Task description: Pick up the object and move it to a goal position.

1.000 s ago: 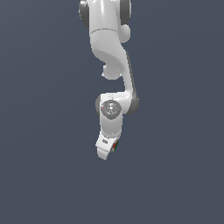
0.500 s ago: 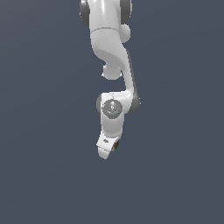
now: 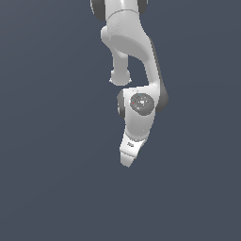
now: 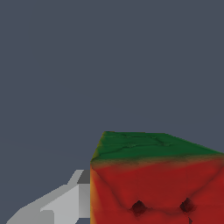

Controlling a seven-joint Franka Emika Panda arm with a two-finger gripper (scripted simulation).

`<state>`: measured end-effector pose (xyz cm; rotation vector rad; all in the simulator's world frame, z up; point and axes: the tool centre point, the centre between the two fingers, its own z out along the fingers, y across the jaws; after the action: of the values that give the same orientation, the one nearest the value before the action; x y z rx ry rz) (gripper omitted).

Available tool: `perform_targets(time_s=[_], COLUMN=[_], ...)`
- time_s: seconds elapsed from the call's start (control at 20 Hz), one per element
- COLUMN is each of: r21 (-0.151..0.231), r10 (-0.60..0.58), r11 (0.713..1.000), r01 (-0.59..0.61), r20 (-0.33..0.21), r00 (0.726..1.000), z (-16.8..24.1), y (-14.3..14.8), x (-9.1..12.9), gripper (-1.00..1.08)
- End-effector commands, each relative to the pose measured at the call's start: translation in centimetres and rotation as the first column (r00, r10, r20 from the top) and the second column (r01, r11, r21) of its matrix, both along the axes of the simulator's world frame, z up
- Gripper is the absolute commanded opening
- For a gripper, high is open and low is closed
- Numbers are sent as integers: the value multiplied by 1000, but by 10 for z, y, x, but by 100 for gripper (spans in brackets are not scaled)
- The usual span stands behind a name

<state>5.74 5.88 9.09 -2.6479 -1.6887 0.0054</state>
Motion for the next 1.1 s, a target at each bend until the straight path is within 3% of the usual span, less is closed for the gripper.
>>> perform_targets(time_s=[0.0, 0.55, 1.05], r21=[0, 1, 1], r10=[1, 1, 1], r11=[1000, 1000, 1000], r01=[-1, -1, -1], r20=[3, 3, 3], r00=[1000, 1000, 1000], z=[23, 111, 147], y=[23, 116, 154], x=[0, 2, 7], gripper=[-100, -100, -100])
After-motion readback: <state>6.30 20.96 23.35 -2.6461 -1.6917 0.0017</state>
